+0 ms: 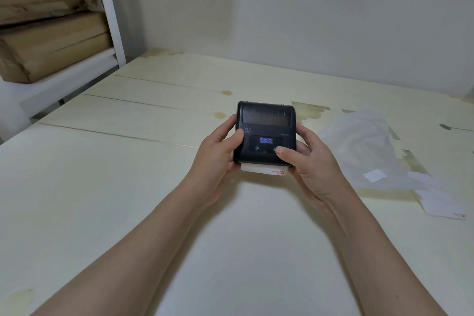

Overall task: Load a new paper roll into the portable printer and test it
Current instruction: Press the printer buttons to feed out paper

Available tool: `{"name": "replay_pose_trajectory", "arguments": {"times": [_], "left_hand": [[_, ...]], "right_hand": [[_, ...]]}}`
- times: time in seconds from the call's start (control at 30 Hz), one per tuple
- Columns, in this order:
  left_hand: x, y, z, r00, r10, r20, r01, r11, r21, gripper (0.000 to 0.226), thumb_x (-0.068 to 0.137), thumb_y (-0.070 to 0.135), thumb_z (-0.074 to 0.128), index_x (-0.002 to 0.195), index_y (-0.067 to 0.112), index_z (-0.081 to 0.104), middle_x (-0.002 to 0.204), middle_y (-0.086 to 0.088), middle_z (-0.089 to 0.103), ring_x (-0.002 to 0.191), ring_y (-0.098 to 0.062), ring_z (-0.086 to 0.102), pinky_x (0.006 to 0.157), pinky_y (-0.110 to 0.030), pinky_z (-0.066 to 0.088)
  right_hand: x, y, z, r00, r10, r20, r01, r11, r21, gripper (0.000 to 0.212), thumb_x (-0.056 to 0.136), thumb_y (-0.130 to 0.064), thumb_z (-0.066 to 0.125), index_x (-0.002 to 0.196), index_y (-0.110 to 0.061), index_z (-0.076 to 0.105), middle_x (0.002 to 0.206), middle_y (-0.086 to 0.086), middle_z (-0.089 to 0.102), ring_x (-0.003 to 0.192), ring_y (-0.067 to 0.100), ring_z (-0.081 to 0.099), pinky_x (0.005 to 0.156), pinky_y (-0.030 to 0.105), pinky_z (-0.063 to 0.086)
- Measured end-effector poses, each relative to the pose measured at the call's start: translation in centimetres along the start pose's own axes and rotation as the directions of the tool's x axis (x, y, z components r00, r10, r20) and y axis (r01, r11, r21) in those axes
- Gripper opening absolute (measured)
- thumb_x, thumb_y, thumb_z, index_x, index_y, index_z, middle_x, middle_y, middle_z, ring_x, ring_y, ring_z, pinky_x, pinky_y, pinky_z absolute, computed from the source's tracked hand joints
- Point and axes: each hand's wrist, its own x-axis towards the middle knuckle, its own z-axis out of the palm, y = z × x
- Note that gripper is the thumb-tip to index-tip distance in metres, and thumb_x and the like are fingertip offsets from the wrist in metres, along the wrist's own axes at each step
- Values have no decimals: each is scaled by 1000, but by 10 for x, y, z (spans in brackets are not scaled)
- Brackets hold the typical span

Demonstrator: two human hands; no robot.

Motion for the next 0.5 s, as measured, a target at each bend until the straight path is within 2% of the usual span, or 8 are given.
{"name": "replay_pose_trajectory", "arguments": {"times": [0.1,0.27,0.5], "left_hand": [[0,-1,0,1000,0,-3,0,1000,1,44,103,22,48,146,31,46,131,8,68,116,-17,68,95,-38,55],[-1,0,0,1000,8,8,-8,1000,-7,43,104,20,46,145,31,47,129,6,69,112,-17,70,77,-27,58],[0,-1,0,1000,17,-1,-17,1000,-17,42,104,19,47,145,30,49,127,4,71,109,-19,71,76,-26,59]], "right_hand": [[0,0,0,1000,-6,-3,6,1000,-12,62,88,9,58,142,-15,43,118,13,71,112,29,67,98,42,52],[0,1,-1,1000,-2,0,2,1000,-26,62,88,9,59,143,-16,43,117,12,72,110,27,68,95,39,53],[1,2,-3,1000,-8,8,9,999,-49,63,87,7,61,143,-15,43,116,12,72,109,27,69,95,41,53]]}}
